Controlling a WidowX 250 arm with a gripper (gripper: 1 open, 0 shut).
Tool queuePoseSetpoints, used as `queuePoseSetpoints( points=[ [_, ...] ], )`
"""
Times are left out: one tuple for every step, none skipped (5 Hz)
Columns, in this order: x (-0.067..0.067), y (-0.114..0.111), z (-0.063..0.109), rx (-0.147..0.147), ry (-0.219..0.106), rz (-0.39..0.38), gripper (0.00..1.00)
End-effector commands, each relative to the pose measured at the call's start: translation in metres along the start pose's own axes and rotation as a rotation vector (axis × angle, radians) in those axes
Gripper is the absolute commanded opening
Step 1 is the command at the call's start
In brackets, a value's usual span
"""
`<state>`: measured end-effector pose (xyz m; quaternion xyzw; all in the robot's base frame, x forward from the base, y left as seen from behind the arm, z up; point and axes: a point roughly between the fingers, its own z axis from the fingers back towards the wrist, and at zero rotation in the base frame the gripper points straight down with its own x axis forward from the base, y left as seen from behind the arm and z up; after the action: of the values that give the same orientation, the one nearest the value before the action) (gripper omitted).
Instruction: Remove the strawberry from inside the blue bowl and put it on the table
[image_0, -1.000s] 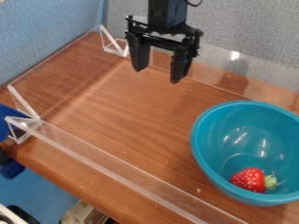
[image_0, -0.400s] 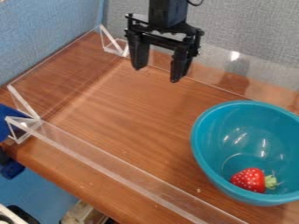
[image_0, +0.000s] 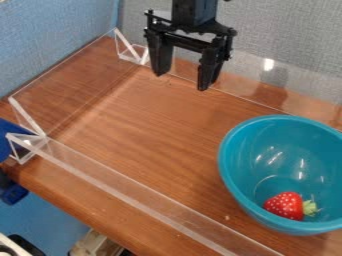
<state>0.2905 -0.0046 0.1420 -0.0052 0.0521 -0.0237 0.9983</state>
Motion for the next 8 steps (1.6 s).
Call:
queuePoseSetpoints(
  points=[
    [-0.002,-0.002,0.011,0.007,-0.037,-0.005,1.0],
    [-0.003,-0.002,0.007,0.002,-0.027,0.004,1.0],
    [-0.001,-0.001,0.004,-0.004,-0.022,0.009,1.0],
    [0.001,0.001,0.001,-0.007,-0.019,0.015,1.0],
    [0.002,0.003,0.0,-0.01,-0.019,0.022,1.0],
    [0.003,0.005,-0.001,-0.013,-0.02,0.029,1.0],
    [0.004,0.007,-0.001,-0.019,-0.02,0.031,1.0],
    [0.003,0.003,-0.007,-0.021,-0.004,0.019,1.0]
  ],
)
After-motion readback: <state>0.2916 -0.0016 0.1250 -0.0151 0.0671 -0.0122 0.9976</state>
